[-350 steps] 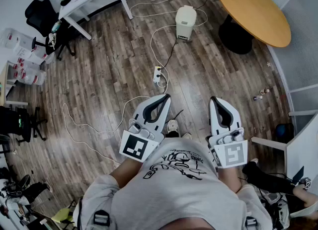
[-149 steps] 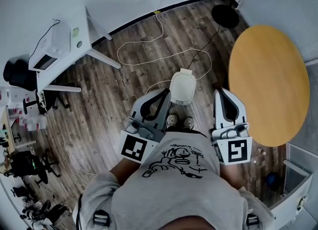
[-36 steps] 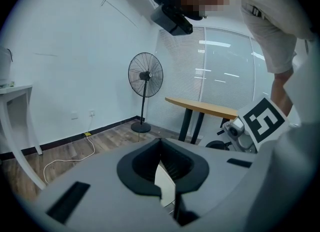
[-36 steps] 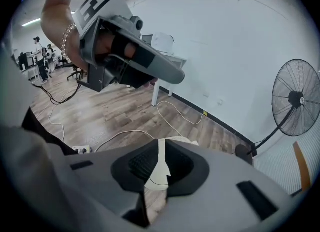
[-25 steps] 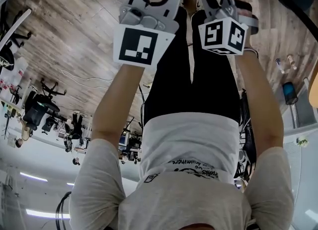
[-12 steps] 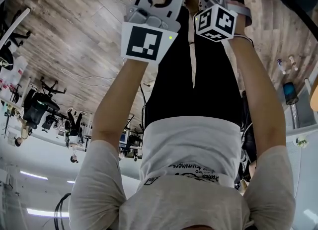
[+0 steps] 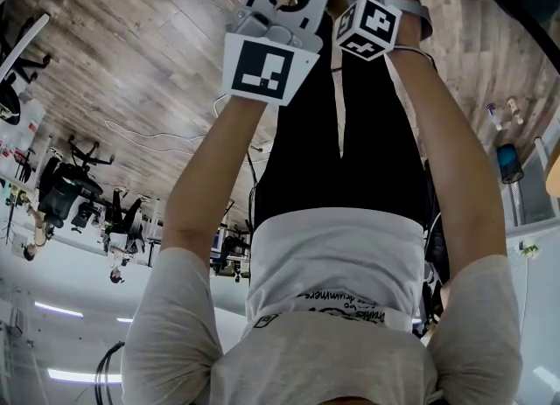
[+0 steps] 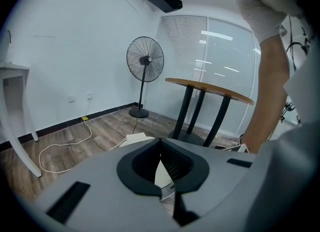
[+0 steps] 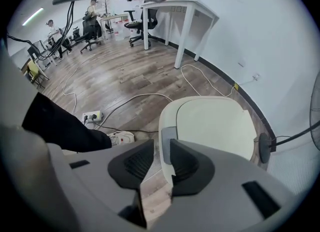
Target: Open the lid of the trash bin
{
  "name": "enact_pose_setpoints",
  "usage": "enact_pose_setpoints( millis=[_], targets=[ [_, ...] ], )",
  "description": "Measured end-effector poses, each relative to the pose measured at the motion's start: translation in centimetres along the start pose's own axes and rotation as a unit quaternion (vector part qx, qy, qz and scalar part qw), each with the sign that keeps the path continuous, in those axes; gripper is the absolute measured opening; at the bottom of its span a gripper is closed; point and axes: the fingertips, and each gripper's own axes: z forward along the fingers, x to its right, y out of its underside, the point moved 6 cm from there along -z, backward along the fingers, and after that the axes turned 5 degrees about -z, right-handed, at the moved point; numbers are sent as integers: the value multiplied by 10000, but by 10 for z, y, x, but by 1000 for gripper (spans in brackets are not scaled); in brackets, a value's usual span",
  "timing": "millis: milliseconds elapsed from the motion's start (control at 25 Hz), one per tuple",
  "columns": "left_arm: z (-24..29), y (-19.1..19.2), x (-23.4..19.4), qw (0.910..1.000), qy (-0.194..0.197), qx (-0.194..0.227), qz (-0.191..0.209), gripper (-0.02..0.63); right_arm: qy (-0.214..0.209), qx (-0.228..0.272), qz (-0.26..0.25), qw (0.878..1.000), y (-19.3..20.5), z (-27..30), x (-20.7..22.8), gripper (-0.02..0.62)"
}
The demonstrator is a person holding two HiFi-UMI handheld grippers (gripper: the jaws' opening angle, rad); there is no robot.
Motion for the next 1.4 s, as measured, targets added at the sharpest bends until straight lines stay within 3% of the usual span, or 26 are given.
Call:
enact_pose_setpoints(
  millis=[160,440,800,1400],
  targets=[
    [6,3,0,10000,1,12,-15,15,-90,-129,-149,9998,-1,11,-1,114],
    [12,7,-2,10000,12,-6,-61,15,-134,-180,64,9997,1,22,0,110],
    [11,4,-2,10000,1,25,-62,15,6,-373,-474,9982,2,23,-11,115],
    [8,9,-6,10000,-3,-51,-46,15,115,-448,-612,9971,1,26,-13,109]
  ],
)
